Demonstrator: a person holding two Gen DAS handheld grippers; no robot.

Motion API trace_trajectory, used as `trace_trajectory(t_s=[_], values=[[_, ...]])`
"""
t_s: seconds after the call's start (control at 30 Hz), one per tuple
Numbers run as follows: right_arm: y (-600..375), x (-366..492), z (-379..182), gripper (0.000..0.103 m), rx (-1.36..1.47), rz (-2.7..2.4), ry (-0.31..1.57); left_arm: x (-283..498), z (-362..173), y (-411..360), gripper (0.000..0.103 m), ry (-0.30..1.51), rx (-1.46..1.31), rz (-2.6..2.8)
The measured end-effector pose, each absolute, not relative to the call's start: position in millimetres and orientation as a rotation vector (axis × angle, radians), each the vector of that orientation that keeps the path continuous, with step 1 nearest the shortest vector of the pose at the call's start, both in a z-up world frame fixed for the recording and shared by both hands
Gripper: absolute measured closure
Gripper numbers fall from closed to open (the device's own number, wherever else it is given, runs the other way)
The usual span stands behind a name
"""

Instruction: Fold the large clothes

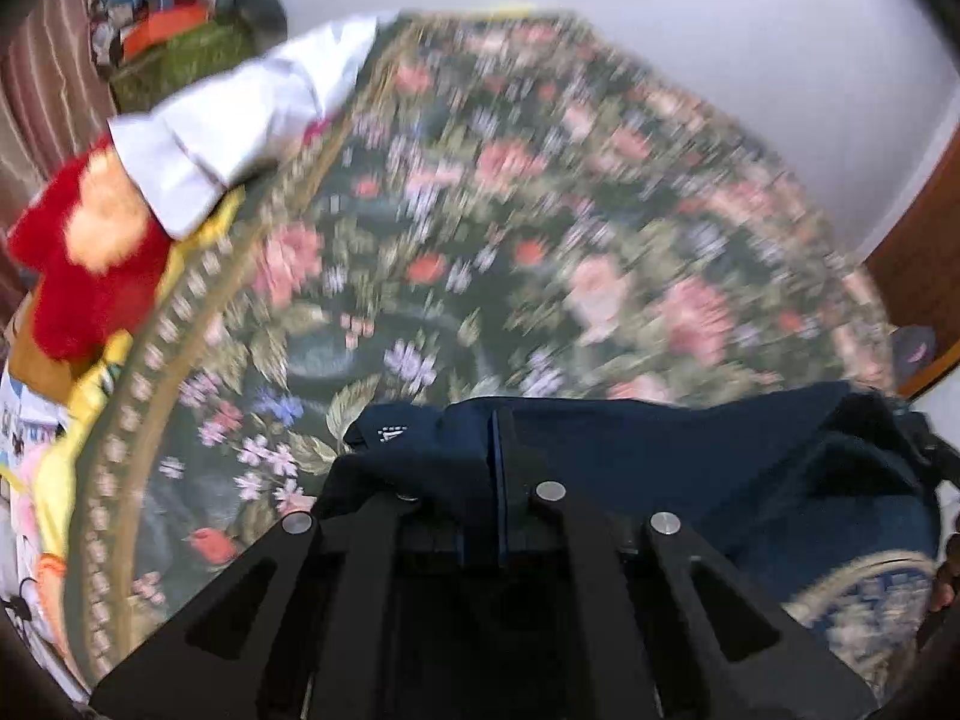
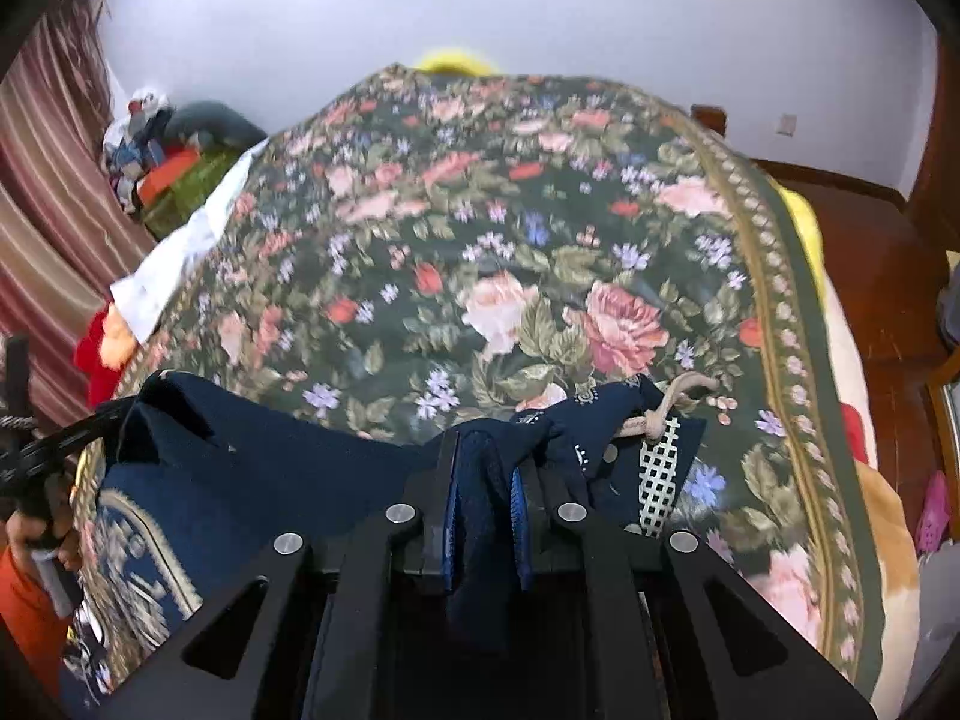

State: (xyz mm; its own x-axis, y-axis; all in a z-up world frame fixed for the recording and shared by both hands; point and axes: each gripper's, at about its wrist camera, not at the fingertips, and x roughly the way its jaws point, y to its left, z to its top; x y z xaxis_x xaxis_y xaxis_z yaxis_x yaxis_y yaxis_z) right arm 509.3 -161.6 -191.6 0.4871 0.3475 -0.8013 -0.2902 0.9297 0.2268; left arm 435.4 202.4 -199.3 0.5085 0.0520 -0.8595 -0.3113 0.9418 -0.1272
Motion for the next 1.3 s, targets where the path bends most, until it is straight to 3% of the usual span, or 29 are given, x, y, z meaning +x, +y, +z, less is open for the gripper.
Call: trace_trajectory(t_s=[0.27, 0.57, 0.7, 0.83, 1.07, 1.27, 1.3], values=[[-202.7, 513.4, -176.8, 0.091, 0.189, 0.455, 1.041, 440.7, -214.8, 207.8, 0.095, 1.048, -0.275, 0.184], [-247.6, 483.2, -124.9, 0.091, 0.093, 0.280, 0.963, 419.4, -157.5, 216.1, 0.090, 0.999, -0.360, 0.102], [-200.4, 451.6, -115.3, 0.091, -0.079, 0.375, 0.943, 416.2, -129.7, 203.8, 0.080, 1.018, -0.299, 0.076], [-143.5, 426.8, -116.6, 0.091, -0.163, 0.521, 0.935, 406.3, -111.3, 209.5, 0.043, 0.970, -0.389, 0.063], [-64.4, 401.0, -149.8, 0.091, -0.320, 0.640, 1.001, 387.0, -98.8, 196.6, 0.041, 0.954, -0.241, 0.073], [-49.8, 391.8, -185.1, 0.091, -0.460, 0.581, 0.984, 372.4, -147.7, 127.3, 0.040, 1.073, -0.070, -0.077], [-51.5, 390.3, -184.8, 0.082, -0.470, 0.568, 0.976, 372.1, -160.6, 118.0, 0.040, 1.102, -0.047, -0.086]])
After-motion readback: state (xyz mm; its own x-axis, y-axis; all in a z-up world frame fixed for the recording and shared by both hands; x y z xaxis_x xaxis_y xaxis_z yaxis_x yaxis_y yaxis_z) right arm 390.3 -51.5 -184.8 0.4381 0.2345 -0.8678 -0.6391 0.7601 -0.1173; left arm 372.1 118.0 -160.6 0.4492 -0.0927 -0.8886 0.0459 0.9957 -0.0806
